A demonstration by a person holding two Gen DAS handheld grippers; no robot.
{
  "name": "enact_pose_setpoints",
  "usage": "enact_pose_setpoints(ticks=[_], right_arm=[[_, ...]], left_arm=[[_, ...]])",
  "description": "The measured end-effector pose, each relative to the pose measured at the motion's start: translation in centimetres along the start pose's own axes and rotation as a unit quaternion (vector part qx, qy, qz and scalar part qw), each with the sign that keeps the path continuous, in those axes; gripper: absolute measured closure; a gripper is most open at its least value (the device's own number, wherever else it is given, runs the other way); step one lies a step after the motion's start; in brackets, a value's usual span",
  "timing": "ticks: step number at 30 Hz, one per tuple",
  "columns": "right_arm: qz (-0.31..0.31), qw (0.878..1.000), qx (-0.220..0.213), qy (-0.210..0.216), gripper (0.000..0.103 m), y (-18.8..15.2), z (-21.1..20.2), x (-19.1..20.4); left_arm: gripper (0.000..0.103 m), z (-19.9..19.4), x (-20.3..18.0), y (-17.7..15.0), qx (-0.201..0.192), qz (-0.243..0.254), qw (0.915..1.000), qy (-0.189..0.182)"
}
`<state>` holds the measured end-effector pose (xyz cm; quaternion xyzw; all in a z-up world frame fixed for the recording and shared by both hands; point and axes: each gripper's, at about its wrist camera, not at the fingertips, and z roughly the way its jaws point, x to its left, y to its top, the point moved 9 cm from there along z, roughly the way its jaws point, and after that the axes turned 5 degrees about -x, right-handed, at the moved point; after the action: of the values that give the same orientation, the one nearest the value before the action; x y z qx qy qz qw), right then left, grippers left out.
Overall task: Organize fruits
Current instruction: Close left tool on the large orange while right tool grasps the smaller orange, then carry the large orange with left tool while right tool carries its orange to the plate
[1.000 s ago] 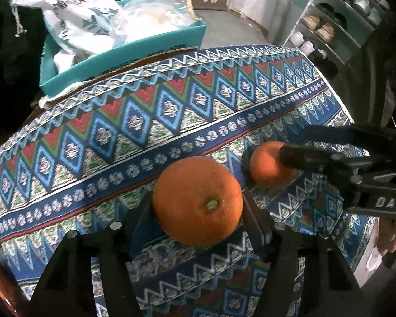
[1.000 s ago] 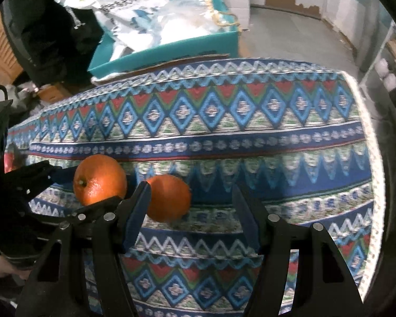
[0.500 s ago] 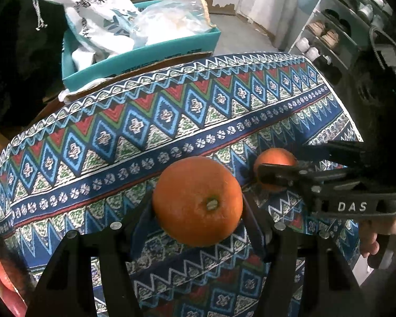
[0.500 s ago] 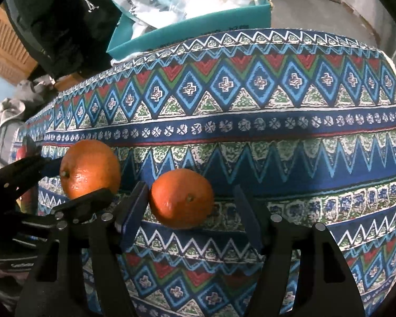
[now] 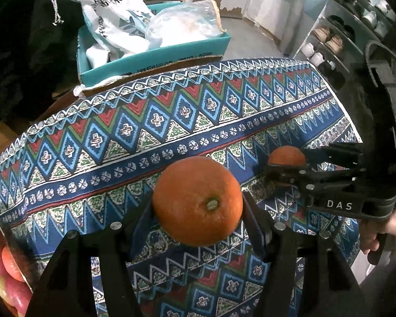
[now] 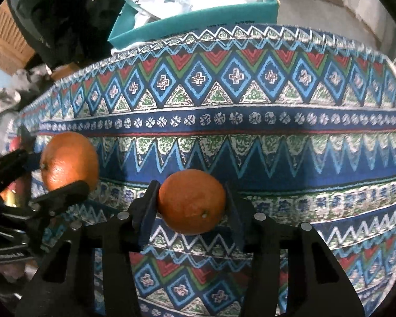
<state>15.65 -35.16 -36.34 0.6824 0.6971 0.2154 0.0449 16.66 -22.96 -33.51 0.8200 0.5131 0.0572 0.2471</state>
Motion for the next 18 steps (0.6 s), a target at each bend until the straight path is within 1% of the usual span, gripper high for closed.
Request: enact_pose_setpoints(ticks=[6,11,18], right_arm=[[-0.013,1.000,-0.024,-0.013,0.055,1.0,-1.9,0.8],[-0.015,0.999,-0.042,-0.013,0.055,1.9,-3.6,1.6],[-0.033,0.997,-0.066,-0.002,0.055,3.0,-5.8,4.4]], left_arm=[[0.037,-1.6,0.4,-0.1,-0.009,-0.006,0.9999,0.003],[0.037,-3.4,1.0,-0.3,-0.018,-0.012,0.9997,0.010],[0.037,-6.9,2.0,-0.3,-0.038,-0.022,0.9989,0.018]])
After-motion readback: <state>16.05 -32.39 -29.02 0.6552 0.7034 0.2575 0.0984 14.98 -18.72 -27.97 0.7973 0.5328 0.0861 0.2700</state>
